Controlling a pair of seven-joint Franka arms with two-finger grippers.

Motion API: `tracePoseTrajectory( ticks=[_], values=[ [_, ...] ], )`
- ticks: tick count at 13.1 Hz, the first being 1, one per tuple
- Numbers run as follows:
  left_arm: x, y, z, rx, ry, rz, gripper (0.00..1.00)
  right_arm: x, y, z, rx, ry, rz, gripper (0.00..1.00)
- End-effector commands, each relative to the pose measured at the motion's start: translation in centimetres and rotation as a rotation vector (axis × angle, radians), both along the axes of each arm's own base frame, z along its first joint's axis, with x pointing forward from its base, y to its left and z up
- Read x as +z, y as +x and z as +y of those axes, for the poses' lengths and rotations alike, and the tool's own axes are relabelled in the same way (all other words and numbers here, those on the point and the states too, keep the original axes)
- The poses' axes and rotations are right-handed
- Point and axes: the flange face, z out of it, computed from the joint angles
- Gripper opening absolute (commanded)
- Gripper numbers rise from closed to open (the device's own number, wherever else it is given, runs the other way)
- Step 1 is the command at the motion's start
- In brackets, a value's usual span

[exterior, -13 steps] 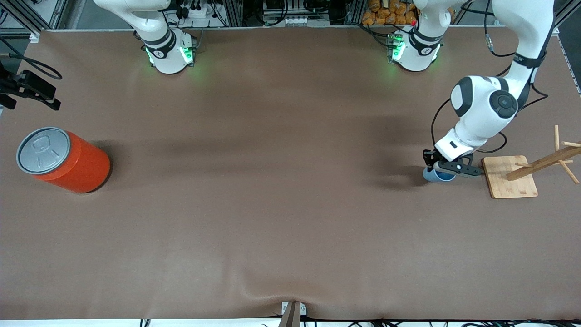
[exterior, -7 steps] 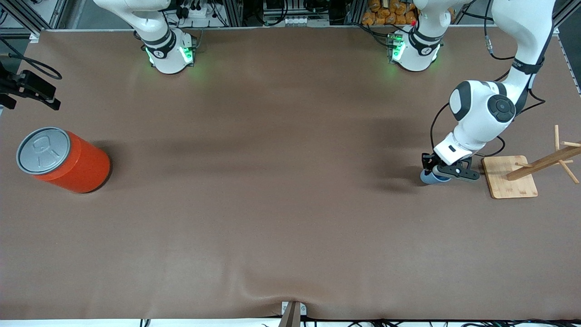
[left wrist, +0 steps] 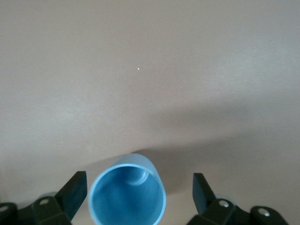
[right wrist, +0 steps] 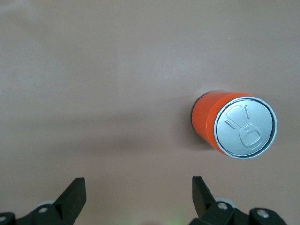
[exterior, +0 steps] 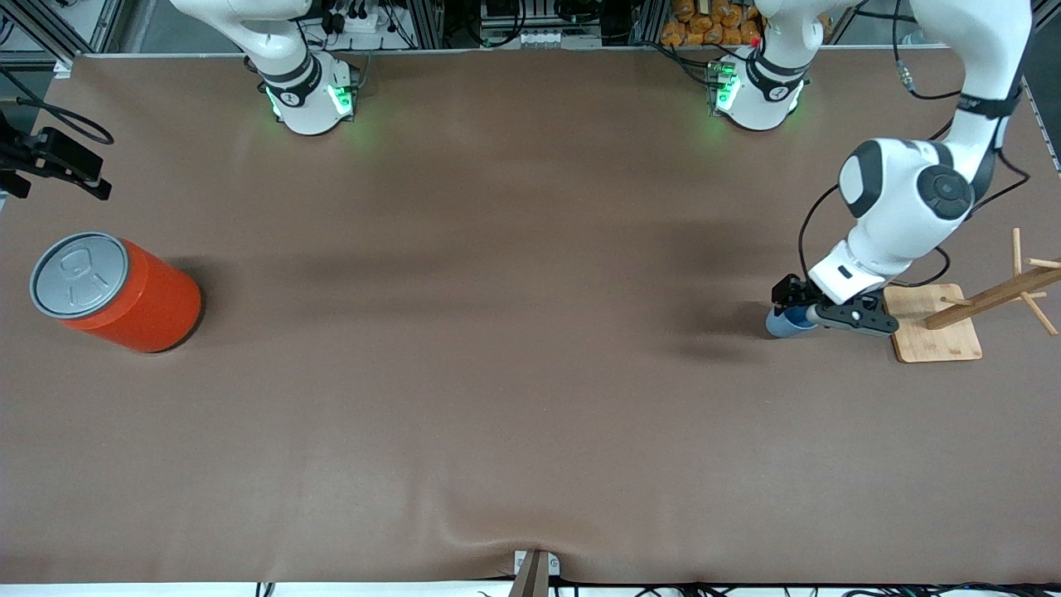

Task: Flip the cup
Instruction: 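Open the left gripper and raise it off the cup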

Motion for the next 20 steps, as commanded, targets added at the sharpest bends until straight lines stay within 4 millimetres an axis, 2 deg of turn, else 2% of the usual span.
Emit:
tracePoseTrajectory(
  ticks=[1, 6, 9, 12, 16, 20],
  values=[
    [5.8, 0.2, -1.1, 0.010, 0.040, 0.031, 1.00, 0.5, -0.1, -0.3, 0.005, -0.006, 0.002, 1.00],
    [14.5, -0.3, -1.4, 0.042, 0.071, 0.026, 1.00, 0.5, -0.1, -0.4, 0.002, -0.005, 0.003, 1.00],
    [20.6, 0.9, -1.1, 0.040, 0.073, 0.057, 1.00, 0.5, -0.1, -0.4, 0.001, -0.005, 0.003, 1.00],
    [24.8, 1.7, -0.8, 0.040, 0.065, 0.067, 1.00, 0.5, -0.1, -0.6, -0.001, -0.005, 0.003, 1.00],
    [28.1, 0.9, -0.4, 0.101, 0.065, 0.095, 1.00, 0.4, -0.2, -0.6, -0.001, -0.005, 0.009, 1.00],
    [30.6, 0.4, -0.1, 0.108, 0.064, 0.085, 1.00, 0.4, -0.2, -0.6, -0.001, -0.003, 0.009, 1.00]
  ],
)
